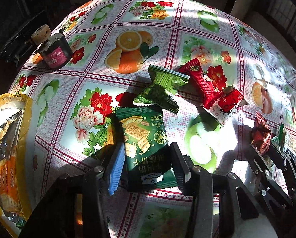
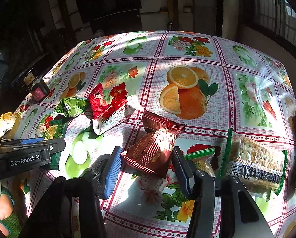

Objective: Organize snacks
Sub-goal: 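Grasp the green cracker packet with the left tool while the right tool grasps the dark red packet, then carry the green cracker and dark red packets over the tray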

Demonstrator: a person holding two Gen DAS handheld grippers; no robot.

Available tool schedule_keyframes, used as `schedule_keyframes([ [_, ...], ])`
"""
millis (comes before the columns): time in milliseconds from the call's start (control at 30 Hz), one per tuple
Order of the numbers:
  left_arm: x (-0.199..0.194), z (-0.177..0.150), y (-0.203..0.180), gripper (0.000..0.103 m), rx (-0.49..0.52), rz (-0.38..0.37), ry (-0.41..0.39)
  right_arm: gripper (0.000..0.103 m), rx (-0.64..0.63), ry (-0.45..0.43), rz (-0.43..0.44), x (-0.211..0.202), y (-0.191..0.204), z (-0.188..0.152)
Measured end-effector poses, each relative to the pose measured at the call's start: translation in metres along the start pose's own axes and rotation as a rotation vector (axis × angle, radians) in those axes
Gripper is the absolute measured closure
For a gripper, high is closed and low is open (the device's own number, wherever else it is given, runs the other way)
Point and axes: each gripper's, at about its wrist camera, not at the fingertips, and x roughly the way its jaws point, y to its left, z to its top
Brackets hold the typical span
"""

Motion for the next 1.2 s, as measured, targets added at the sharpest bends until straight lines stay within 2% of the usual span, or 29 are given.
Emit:
schedule_keyframes([
  [233,-0.016,-0.033,0.019,0.059,0.035,-0.034,0.024,0.050,0.016,-0.017,0.068,-0.029,0.005,-0.021],
  [267,-0.020,-0.038,0.023,0.059,0.033,-0.034,0.020,0.053,0.019,-0.025,0.078,-0.034,0.006,-0.024],
  [500,-0.048,-0.076,0.035,0.059,0.051,-0.023,-0.009,0.053,0.028,-0.062,0.158,-0.068,0.027,-0.046],
  [800,-0.080,-0.103,0.062,0.059,0.045,0.038,-0.082,0.053,0.066,-0.116,0.236,-0.107,0.052,-0.078],
  [1200,-0.112,-0.130,0.095,0.059,0.030,0.104,-0.166,0.053,0.028,-0.112,0.313,-0.118,0.098,-0.093],
])
